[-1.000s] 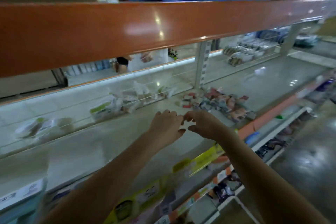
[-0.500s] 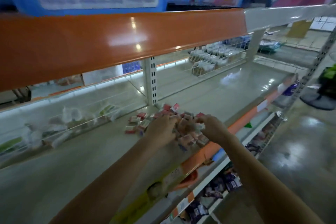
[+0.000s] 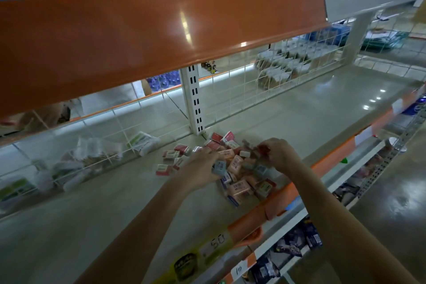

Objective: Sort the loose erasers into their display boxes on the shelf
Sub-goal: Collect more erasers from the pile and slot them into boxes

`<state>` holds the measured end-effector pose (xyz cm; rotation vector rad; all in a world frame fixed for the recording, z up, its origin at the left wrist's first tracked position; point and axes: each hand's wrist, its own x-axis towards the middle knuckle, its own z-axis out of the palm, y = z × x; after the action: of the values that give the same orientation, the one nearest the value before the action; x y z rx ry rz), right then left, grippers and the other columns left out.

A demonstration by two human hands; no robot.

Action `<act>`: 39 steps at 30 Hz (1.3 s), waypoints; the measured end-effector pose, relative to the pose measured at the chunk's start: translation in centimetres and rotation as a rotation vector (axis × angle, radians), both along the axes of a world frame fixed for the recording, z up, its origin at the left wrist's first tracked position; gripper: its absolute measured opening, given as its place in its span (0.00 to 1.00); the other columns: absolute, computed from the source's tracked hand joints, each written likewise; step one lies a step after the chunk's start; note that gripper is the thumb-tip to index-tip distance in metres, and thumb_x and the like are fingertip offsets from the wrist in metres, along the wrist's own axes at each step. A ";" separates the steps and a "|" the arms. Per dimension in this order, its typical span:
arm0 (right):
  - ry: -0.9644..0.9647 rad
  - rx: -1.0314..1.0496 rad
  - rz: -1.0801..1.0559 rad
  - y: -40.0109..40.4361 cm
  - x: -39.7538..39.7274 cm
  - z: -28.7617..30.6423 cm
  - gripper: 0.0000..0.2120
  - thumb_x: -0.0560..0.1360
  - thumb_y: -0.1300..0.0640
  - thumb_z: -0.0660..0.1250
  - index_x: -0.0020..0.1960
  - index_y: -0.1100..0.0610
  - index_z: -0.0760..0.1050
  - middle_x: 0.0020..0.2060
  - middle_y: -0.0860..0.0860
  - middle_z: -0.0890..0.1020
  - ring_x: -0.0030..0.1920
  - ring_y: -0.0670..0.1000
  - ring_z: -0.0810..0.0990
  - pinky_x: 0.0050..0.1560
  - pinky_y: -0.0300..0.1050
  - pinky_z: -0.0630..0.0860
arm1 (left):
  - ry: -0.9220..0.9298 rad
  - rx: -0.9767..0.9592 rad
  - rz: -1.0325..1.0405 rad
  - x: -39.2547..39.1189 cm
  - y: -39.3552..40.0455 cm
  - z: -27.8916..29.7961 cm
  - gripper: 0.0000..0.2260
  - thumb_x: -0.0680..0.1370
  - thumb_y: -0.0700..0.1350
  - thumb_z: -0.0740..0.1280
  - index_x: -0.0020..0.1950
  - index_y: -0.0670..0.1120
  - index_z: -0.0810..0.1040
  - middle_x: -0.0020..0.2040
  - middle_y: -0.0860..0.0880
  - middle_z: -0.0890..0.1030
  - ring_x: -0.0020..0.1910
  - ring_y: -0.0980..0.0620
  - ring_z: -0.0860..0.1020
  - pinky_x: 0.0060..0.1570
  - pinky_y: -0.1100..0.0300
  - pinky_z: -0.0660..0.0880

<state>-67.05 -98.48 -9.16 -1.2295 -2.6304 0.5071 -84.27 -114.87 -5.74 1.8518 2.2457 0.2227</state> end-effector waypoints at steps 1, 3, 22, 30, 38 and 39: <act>0.028 0.004 -0.005 0.3 0.2 -0.2 0.13 0.71 0.63 0.65 0.55 0.58 0.79 0.52 0.59 0.79 0.54 0.61 0.76 0.54 0.50 0.72 | -0.005 0.008 0.005 -0.1 0.0 -0.1 0.25 0.74 0.51 0.69 0.70 0.55 0.67 0.67 0.51 0.68 0.65 0.52 0.65 0.57 0.58 0.64; 0.081 0.006 -0.025 0.6 0.6 -0.6 0.14 0.71 0.65 0.65 0.56 0.60 0.79 0.52 0.61 0.79 0.54 0.61 0.76 0.54 0.50 0.71 | -0.010 0.028 0.016 -0.2 -0.1 -0.1 0.24 0.74 0.52 0.69 0.69 0.55 0.69 0.66 0.53 0.68 0.64 0.53 0.66 0.55 0.60 0.64; 0.502 -0.382 0.010 -7.8 2.4 2.3 0.09 0.79 0.53 0.60 0.48 0.52 0.79 0.35 0.47 0.80 0.37 0.47 0.78 0.41 0.41 0.73 | -0.575 0.405 0.252 0.3 -3.8 0.0 0.08 0.77 0.45 0.66 0.54 0.49 0.82 0.39 0.55 0.81 0.34 0.64 0.75 0.35 0.69 0.68; 0.695 -0.765 0.187 -14.0 -1.2 3.1 0.15 0.76 0.52 0.63 0.41 0.65 0.76 0.32 0.55 0.74 0.33 0.49 0.73 0.38 0.39 0.71 | -1.152 0.566 0.631 0.4 -12.1 0.9 0.05 0.77 0.41 0.66 0.48 0.49 0.80 0.34 0.52 0.83 0.33 0.58 0.78 0.37 0.61 0.71; 0.596 -0.899 0.381 -21.1 -7.4 4.4 0.12 0.78 0.57 0.60 0.43 0.60 0.80 0.33 0.51 0.79 0.35 0.47 0.76 0.41 0.36 0.74 | -1.084 0.778 0.838 -1.0 -22.0 2.6 0.07 0.77 0.39 0.64 0.47 0.49 0.79 0.30 0.54 0.82 0.28 0.62 0.76 0.32 0.66 0.71; 0.580 -0.908 0.408 -22.0 -8.3 4.6 0.11 0.78 0.57 0.60 0.45 0.60 0.80 0.33 0.50 0.79 0.35 0.45 0.76 0.40 0.35 0.75 | -1.066 0.810 0.858 -1.2 -23.3 2.8 0.07 0.77 0.39 0.64 0.47 0.49 0.79 0.30 0.53 0.82 0.28 0.62 0.75 0.31 0.67 0.71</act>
<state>-75.35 -120.45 -4.61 -0.5028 -2.1262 1.9289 -85.46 -138.16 -2.96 0.4259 1.9657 1.9036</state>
